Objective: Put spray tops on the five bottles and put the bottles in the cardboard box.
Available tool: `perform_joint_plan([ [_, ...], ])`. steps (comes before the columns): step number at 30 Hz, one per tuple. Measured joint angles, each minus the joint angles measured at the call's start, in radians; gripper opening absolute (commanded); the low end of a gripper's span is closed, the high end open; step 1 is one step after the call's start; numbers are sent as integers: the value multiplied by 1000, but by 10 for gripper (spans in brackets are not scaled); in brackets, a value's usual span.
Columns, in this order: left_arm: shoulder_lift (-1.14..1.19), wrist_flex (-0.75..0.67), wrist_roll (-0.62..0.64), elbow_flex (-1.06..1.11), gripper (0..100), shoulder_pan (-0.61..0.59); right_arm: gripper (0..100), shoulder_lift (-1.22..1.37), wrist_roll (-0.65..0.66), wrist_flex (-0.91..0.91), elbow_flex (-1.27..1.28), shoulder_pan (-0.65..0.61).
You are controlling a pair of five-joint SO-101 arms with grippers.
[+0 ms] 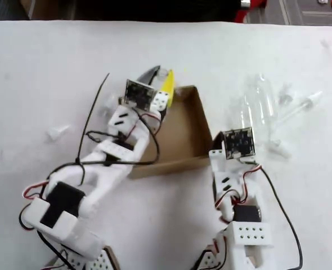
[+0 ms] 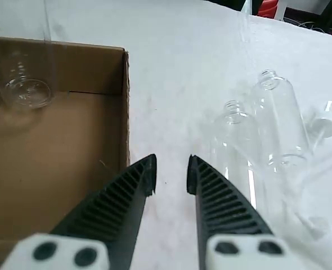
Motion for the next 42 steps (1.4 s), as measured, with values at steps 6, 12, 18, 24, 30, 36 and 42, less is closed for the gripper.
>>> perform_joint_plan([
  [6, 0, 0, 0, 0, 24, 0, 80, 0, 0, 0, 0, 0],
  [12, 0, -2, 0, 0, 24, 0, 80, 0, 0, 0, 0, 0],
  [18, 0, 58, -2, 0, 24, -2, 80, 0, 0, 0, 0, 0],
  [24, 0, 81, -3, 0, 24, -2, 80, 0, 0, 0, 0, 0],
  [30, 0, 81, -3, 0, 24, -2, 80, 0, 0, 0, 0, 0],
  [36, 0, 81, -3, 0, 24, -2, 80, 0, 0, 0, 0, 0],
  [42, 6, 81, -3, -20, 24, -2, 80, 0, 0, 0, 0, 0],
])
